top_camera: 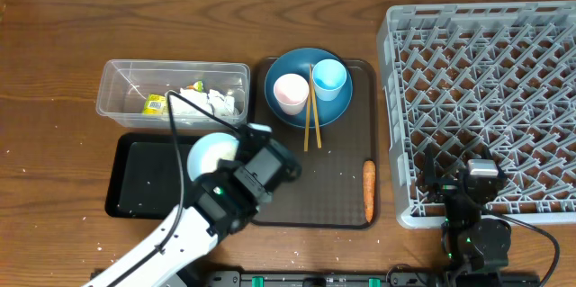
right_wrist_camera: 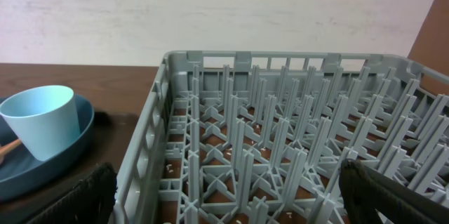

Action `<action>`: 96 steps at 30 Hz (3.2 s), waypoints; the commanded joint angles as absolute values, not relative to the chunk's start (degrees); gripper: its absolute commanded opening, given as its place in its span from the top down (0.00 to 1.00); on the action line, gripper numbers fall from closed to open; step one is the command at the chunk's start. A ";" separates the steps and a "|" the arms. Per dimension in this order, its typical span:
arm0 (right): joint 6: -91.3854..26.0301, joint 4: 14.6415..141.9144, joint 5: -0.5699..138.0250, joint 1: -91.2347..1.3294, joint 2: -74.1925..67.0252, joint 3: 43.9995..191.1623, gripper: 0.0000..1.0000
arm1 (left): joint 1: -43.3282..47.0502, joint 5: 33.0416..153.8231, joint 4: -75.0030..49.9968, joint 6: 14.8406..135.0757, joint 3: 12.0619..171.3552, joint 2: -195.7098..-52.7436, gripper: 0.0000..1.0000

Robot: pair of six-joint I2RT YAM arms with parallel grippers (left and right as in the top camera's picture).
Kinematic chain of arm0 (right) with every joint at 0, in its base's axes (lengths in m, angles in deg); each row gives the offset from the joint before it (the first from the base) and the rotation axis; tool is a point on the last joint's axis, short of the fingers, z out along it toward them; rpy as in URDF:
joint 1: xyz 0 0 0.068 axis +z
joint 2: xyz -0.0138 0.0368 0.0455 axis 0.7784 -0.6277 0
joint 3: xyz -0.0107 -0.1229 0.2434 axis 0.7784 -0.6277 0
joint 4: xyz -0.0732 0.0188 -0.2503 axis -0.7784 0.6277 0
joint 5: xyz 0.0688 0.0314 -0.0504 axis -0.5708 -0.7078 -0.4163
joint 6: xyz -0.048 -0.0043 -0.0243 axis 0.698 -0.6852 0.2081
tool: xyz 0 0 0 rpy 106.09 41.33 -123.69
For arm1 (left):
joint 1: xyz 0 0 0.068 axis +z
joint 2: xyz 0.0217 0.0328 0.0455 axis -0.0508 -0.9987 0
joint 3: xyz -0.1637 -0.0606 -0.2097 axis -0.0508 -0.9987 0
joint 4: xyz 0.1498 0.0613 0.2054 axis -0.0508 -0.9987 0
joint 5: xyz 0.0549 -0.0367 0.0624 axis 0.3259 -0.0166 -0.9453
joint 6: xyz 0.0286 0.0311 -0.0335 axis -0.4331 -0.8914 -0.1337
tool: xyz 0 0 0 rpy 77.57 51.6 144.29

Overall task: Sort waste into correct bins and load items into the dishwasher rack
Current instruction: 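Lift the rice bowl and carry it left over the black tray, then tilt the bowl with the left gripper to pour rice onto the black tray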

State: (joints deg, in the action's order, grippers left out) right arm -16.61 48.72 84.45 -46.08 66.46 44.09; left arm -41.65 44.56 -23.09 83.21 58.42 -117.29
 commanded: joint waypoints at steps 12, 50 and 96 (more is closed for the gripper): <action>-16.35 48.93 84.89 -46.27 66.48 44.02 0.01 | -23.85 48.36 -23.18 83.06 58.03 -116.87 0.94; -16.35 48.93 84.89 -46.27 66.48 44.02 0.01 | 38.83 136.38 -36.16 39.12 58.01 -116.89 0.94; -16.35 48.93 84.89 -46.27 66.48 44.02 0.01 | 43.40 155.97 -40.14 41.83 58.01 -128.46 0.94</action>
